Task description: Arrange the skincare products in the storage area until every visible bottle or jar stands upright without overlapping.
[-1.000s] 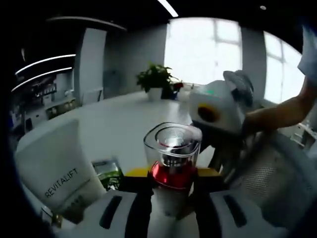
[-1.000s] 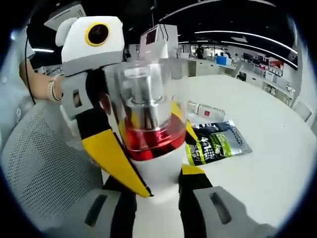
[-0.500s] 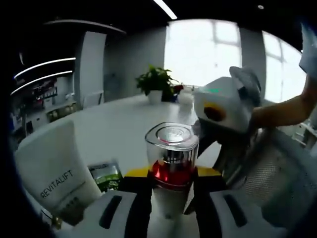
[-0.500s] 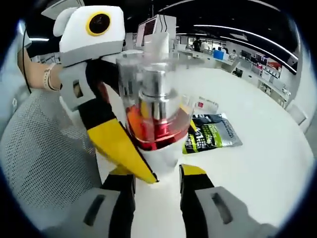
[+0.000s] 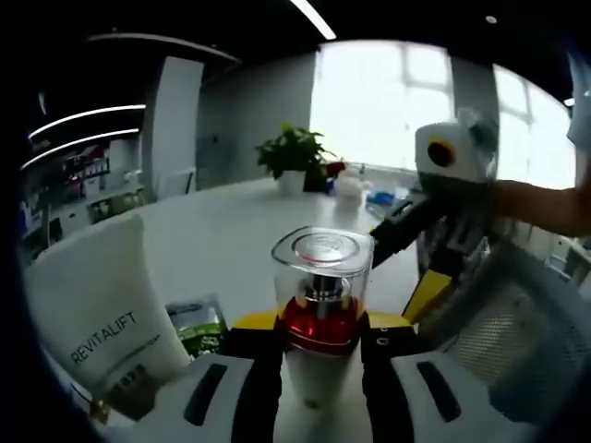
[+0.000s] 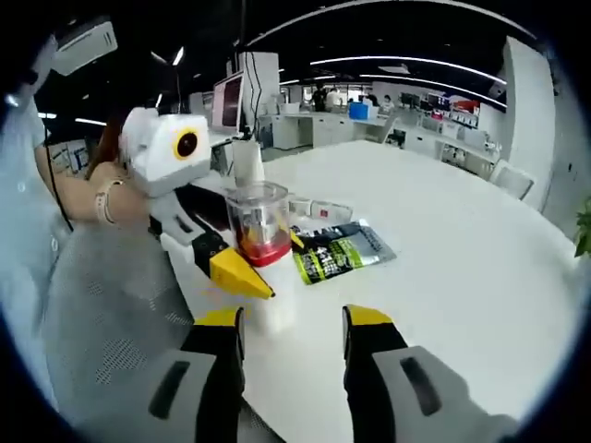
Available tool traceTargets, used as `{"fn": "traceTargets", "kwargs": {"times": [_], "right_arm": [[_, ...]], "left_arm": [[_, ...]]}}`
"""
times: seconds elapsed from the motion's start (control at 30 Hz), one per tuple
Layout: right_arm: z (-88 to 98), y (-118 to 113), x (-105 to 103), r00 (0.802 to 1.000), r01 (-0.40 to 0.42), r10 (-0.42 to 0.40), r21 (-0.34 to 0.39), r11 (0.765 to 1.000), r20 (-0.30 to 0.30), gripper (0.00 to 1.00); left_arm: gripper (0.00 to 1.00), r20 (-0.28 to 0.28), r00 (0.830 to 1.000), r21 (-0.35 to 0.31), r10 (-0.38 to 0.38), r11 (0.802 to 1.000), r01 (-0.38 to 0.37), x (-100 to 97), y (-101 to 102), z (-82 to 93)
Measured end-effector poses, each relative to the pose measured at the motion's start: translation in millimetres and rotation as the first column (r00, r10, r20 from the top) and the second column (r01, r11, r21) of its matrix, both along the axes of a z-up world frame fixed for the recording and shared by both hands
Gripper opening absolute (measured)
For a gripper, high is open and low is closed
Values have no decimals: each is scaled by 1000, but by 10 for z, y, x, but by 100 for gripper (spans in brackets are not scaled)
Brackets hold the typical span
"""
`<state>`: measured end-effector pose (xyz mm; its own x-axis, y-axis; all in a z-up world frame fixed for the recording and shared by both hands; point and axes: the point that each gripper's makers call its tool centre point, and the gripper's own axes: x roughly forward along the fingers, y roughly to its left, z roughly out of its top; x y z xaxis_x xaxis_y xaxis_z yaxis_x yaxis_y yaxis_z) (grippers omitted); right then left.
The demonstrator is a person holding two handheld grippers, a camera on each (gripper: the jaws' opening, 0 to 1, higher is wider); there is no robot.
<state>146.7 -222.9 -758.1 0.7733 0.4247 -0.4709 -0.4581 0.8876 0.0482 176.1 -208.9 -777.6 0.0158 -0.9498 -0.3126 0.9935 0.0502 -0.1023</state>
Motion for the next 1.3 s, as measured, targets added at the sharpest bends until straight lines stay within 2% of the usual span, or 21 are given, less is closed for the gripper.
{"fn": "traceTargets", "kwargs": {"times": [0.07,0.13,0.17,0.23,0.33,0.5,0.63,0.93,1.03,1.17,1.3], "right_arm": [[200,90,51,998,21,-26,108,994,49,42],[366,193,107,994,23,-41,185,982,97,43],[405,232,131,993,22,-45,197,980,111,43],[406,315,161,993,17,-38,182,983,111,44],[342,376,247,991,20,-33,102,995,131,44],[265,508,371,991,7,-19,88,996,133,41],[222,529,444,988,-9,5,29,1000,153,36],[211,535,487,985,-25,22,18,1000,172,31],[206,532,490,984,-20,21,-7,1000,176,30],[205,504,498,981,-14,13,1,1000,193,30],[209,472,545,981,-3,4,-2,1000,195,30]], "left_arm": [[29,0,1000,1,-4,1000,4,-9,-2,-4],[30,5,1000,3,-13,1000,13,-23,-5,-11],[30,14,1000,7,-16,1000,16,-33,-7,-20],[29,22,1000,9,-17,1000,16,-32,-2,-20],[29,16,1000,12,-19,1000,19,-33,4,-23],[29,21,1000,15,-22,1000,21,-38,10,-27],[30,0,1000,22,-23,1000,23,-39,17,-46],[29,2,1000,40,-25,999,25,-34,28,-82],[29,13,999,55,-32,998,31,-36,48,-90],[32,-2,999,69,-41,997,41,-54,77,-95],[36,23,999,104,-45,994,42,-56,146,-112]]}}
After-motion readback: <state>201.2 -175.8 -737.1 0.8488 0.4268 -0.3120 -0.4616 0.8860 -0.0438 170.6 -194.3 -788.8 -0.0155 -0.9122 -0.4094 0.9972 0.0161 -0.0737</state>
